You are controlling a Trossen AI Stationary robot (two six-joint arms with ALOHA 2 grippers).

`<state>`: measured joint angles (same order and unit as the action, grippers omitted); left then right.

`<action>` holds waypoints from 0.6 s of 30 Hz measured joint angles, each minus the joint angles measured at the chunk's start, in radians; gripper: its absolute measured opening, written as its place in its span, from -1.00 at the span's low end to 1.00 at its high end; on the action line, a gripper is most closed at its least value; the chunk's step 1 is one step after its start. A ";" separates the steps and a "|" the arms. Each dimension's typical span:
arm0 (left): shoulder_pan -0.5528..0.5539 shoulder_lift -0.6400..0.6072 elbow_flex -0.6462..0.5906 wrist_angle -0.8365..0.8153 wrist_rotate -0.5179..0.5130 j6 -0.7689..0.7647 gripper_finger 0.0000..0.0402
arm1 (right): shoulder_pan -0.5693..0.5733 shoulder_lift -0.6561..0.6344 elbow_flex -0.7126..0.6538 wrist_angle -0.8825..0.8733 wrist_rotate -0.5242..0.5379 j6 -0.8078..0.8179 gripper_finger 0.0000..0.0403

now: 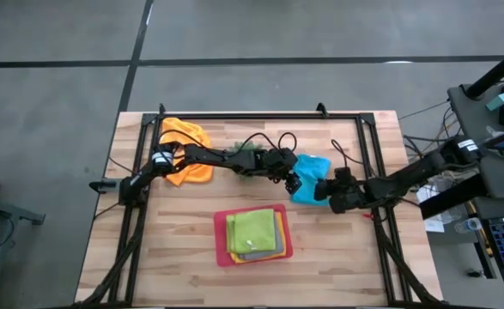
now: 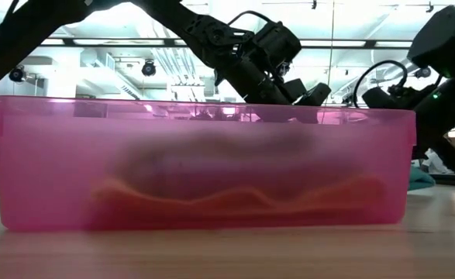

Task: Fold microfiber towels
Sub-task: Put the blue microfiber cloth into the pink bin

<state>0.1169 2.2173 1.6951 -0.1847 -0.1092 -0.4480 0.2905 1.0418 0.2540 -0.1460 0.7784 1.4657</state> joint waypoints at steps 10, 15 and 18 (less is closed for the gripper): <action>0.000 0.000 -0.007 0.002 -0.023 0.008 0.19 | 0.000 0.055 0.041 0.001 0.010 -0.027 -0.94; -0.002 -0.001 0.023 0.008 -0.023 0.028 0.19 | 0.000 0.051 0.045 -0.006 0.018 -0.037 -0.94; -0.014 -0.006 0.064 0.009 -0.025 0.041 0.19 | 0.000 0.053 0.045 -0.007 0.024 -0.037 -0.94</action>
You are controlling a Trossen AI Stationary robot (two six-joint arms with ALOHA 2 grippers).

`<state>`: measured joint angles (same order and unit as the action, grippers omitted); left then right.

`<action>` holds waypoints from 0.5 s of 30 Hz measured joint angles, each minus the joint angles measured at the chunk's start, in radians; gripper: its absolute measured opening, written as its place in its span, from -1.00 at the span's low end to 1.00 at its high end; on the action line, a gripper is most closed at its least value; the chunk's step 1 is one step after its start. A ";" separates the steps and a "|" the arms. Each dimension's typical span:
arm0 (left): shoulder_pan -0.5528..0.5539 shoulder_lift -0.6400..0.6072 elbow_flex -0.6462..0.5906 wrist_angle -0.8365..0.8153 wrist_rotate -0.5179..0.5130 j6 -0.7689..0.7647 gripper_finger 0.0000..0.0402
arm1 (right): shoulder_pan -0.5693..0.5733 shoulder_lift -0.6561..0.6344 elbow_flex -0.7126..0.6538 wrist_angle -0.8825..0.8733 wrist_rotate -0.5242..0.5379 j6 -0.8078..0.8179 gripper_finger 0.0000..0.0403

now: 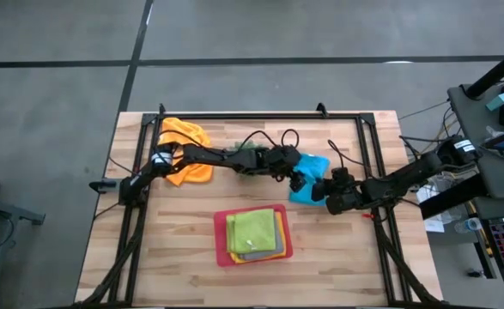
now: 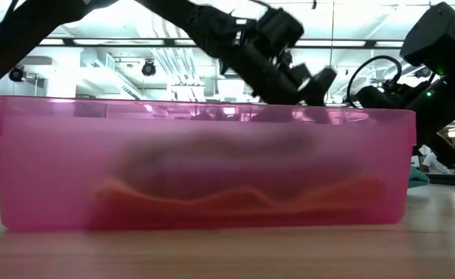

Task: Fold microfiber towels
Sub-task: Put the blue microfiber cloth into the pink bin

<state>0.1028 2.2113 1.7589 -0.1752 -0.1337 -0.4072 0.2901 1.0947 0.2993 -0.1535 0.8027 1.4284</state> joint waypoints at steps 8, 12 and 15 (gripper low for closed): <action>-0.069 0.000 0.146 -0.031 -0.022 0.135 0.19 | 0.000 0.001 0.000 0.000 0.012 -0.015 -0.94; -0.088 0.000 0.233 -0.036 -0.062 0.187 0.18 | 0.000 0.001 0.000 0.000 0.012 -0.016 -0.94; -0.092 0.000 0.272 -0.037 -0.065 0.212 0.12 | 0.000 -0.002 0.000 0.000 0.012 -0.028 -0.94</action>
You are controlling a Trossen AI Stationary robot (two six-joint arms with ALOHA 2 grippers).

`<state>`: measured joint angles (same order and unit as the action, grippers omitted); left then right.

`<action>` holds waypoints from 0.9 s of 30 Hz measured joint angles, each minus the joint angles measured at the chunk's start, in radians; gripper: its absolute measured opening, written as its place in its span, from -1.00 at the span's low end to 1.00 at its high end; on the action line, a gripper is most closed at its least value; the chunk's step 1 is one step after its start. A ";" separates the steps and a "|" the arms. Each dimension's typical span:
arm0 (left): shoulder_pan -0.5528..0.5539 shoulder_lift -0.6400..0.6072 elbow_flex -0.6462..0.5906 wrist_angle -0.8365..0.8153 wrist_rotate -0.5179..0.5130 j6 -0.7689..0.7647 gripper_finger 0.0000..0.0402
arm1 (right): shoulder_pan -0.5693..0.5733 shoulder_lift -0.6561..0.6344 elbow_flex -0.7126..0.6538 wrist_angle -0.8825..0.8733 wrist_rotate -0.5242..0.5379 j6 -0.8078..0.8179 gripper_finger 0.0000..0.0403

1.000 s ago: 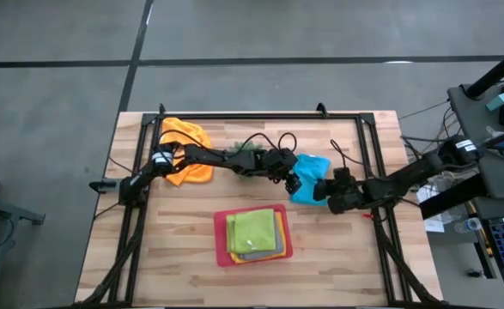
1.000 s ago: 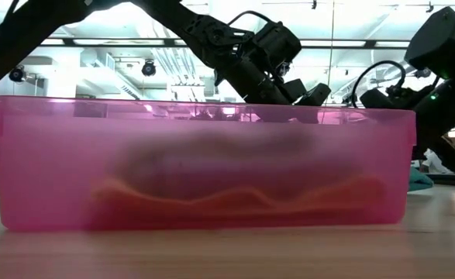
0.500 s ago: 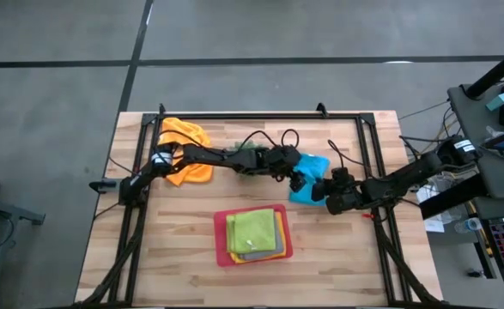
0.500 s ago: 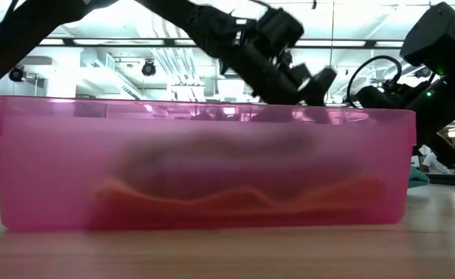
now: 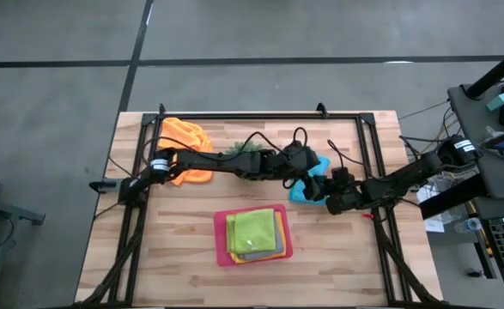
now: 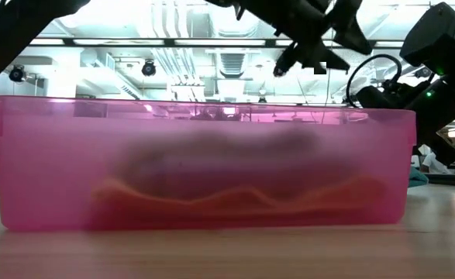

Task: Fold microfiber towels
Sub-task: Put the blue microfiber cloth into the pink bin

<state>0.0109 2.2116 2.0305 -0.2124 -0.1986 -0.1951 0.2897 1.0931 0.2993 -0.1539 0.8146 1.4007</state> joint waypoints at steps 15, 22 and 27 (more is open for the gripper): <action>-0.019 0.002 -0.129 -0.183 0.009 -0.070 0.04 | 0.074 -0.059 0.035 -0.184 -0.195 0.055 -0.94; -0.038 0.002 -0.161 -0.221 0.017 -0.172 0.04 | 0.201 -0.048 0.165 -0.533 -0.155 0.262 -0.94; -0.034 0.002 -0.206 -0.135 0.016 -0.242 0.04 | 0.254 -0.012 0.200 -0.512 -0.060 0.342 -0.94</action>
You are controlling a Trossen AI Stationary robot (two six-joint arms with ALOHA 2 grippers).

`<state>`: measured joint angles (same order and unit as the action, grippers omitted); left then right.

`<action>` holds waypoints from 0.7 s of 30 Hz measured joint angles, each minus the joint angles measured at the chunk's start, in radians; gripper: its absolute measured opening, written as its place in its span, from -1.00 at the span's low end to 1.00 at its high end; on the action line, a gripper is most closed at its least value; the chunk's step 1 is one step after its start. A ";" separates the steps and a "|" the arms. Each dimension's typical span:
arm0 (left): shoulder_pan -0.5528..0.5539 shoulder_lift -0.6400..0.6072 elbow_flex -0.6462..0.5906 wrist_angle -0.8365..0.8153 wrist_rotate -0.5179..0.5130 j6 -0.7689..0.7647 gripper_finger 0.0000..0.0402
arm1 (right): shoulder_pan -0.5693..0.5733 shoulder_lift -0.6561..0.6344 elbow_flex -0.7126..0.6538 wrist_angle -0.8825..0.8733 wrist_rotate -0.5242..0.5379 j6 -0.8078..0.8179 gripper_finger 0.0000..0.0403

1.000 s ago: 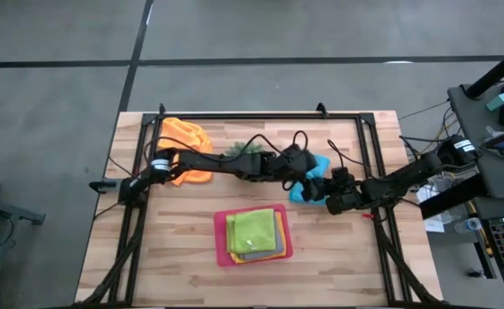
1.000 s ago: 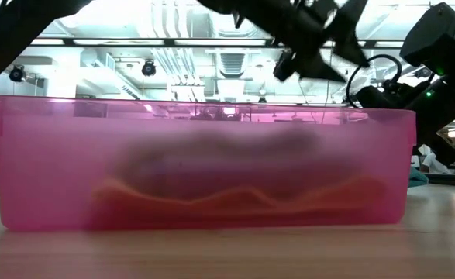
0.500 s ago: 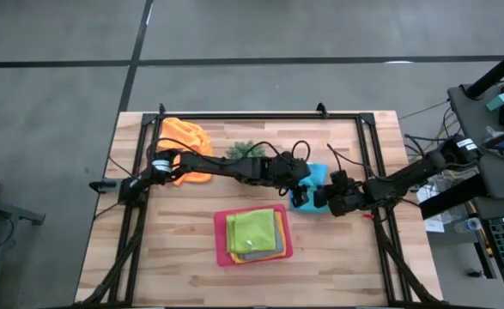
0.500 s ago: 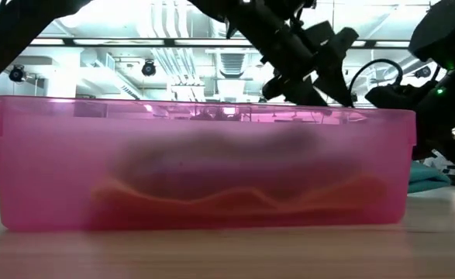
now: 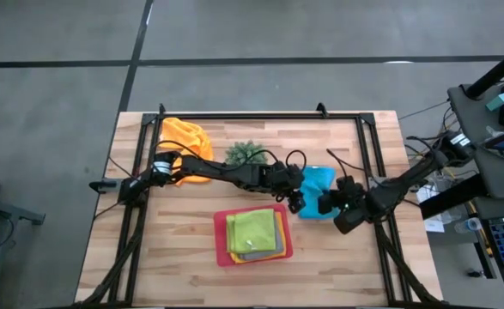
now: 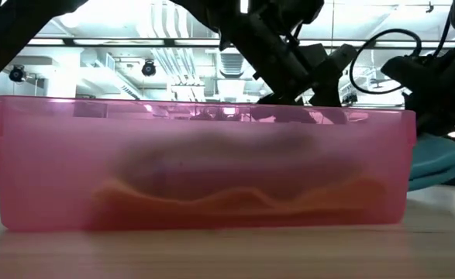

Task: Fold microfiber towels
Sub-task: Put the blue microfiber cloth into the pink bin

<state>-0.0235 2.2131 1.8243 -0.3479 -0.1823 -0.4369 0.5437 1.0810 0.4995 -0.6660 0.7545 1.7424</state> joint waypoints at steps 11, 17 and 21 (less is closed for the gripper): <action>0.011 -0.001 -0.005 0.038 0.020 0.031 0.04 | 0.058 0.295 0.087 0.000 0.154 0.257 -0.94; 0.017 -0.002 -0.075 0.065 0.021 0.023 0.04 | 0.060 0.422 0.122 -0.039 0.166 0.378 -0.94; 0.021 -0.002 -0.108 0.123 0.021 0.023 0.04 | 0.060 0.434 0.132 -0.053 0.165 0.378 -0.94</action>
<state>-0.0024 2.2116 1.7168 -0.2249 -0.1616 -0.4139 0.6041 1.5154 0.6315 -0.7194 0.9198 2.1208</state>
